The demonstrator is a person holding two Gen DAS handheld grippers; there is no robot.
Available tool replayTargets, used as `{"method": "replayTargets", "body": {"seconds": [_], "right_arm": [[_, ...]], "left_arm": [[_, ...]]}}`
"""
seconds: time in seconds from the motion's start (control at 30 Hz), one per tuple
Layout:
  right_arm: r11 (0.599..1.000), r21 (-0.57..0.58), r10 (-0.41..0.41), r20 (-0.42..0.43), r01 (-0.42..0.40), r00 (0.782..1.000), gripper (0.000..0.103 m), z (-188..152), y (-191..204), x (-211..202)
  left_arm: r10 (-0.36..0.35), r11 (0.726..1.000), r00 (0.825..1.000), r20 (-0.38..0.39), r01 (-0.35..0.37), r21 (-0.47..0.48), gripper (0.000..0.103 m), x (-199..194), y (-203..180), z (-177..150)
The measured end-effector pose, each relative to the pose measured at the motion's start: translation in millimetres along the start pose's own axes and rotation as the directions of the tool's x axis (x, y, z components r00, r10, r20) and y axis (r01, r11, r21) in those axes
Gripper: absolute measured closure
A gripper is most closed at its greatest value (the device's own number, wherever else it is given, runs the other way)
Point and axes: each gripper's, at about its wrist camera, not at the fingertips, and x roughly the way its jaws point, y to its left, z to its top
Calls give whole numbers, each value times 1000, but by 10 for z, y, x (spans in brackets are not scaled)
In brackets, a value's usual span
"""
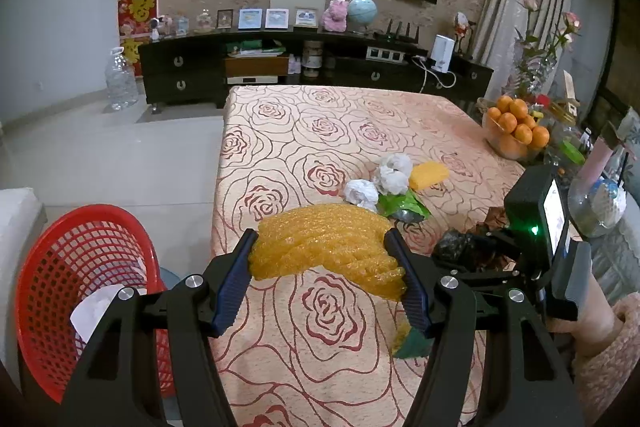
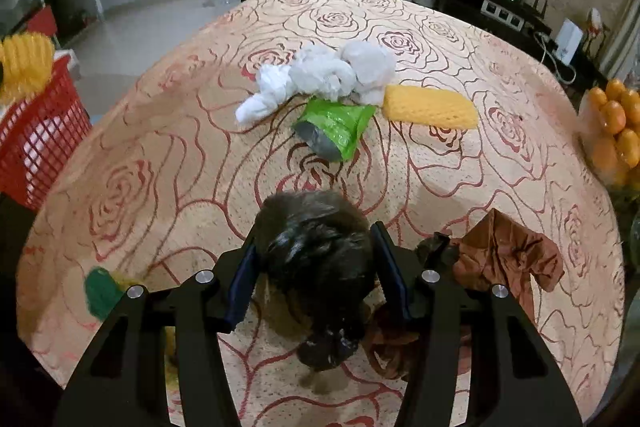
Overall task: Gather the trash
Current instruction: 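Grasp the black plastic bag with the right tool while the left tool holds the mesh, then carry the yellow mesh and black bag with both tools over the red wastebasket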
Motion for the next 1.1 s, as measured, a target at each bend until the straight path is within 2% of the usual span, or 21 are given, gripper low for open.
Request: {"method": "replayTargets", "body": {"seconds": [0.13, 0.23, 0.4, 0.63, 0.97, 1.1], "right_arm": [[1000, 20, 3, 1, -3, 1000, 67, 3, -49, -16], [998, 55, 19, 18, -20, 1000, 70, 27, -87, -65], [990, 100, 89, 88, -97, 992, 70, 102, -122, -301], [971, 110, 181, 230, -210, 956, 70, 252, -109, -787], [954, 94, 247, 284, -283, 926, 70, 395, 60, -985], [956, 81, 246, 299, -282, 922, 70, 452, 144, -1031]], "left_arm": [[7, 1000, 1000, 6, -7, 0, 41, -17, 6, 7], [13, 1000, 1000, 11, -13, -1, 41, -31, 20, 3], [24, 1000, 999, 32, -23, -6, 41, -108, 74, 16], [35, 999, 997, 65, -34, -26, 41, -232, 146, 61], [95, 994, 991, 92, -91, -57, 41, -361, 299, 79], [124, 991, 987, 103, -117, -71, 41, -426, 390, 83]]}}
